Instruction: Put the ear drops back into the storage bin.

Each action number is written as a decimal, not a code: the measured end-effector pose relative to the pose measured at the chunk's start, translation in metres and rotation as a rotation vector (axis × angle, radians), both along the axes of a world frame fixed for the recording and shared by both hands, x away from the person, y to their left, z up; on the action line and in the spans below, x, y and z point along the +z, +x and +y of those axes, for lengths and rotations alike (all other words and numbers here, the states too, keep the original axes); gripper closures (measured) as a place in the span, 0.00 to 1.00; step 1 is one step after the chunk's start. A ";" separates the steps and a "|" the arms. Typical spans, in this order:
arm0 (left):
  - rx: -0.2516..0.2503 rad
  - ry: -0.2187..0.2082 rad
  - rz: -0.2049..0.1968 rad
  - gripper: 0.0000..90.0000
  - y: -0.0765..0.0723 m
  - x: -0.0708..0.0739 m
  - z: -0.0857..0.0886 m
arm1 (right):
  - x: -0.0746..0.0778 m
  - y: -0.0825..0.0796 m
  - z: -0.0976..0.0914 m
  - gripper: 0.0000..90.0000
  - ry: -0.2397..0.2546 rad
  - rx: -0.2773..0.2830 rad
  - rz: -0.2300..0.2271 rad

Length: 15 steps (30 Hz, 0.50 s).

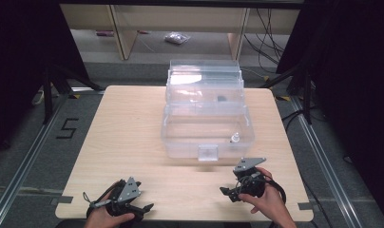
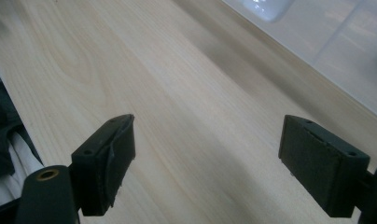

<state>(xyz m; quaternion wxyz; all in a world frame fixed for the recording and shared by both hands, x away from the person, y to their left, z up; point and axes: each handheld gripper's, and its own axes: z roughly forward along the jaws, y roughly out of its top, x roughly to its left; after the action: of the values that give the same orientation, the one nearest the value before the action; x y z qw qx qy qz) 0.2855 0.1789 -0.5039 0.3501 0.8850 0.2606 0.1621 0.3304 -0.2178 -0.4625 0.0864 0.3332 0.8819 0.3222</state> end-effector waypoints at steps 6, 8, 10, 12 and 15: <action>0.010 -0.008 0.006 0.17 -0.001 0.000 0.000 | -0.006 -0.004 -0.007 0.22 0.012 -0.016 -0.011; 0.001 -0.001 -0.003 0.17 0.000 0.000 0.000 | -0.006 -0.007 -0.011 0.22 -0.004 -0.019 0.000; -0.001 0.002 -0.002 0.17 0.000 0.000 0.000 | -0.007 -0.009 -0.013 0.22 0.000 -0.020 -0.008; 0.000 0.002 -0.002 0.17 0.000 0.000 0.000 | -0.010 -0.011 -0.015 0.21 0.017 -0.023 -0.029; -0.002 0.004 -0.001 0.17 0.000 0.000 0.000 | -0.010 -0.013 -0.019 0.21 0.003 -0.011 -0.034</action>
<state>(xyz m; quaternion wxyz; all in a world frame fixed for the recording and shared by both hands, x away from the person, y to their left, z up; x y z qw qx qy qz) 0.2853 0.1788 -0.5039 0.3485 0.8859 0.2592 0.1629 0.3169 -0.2372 -0.4723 0.1026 0.3326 0.8779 0.3289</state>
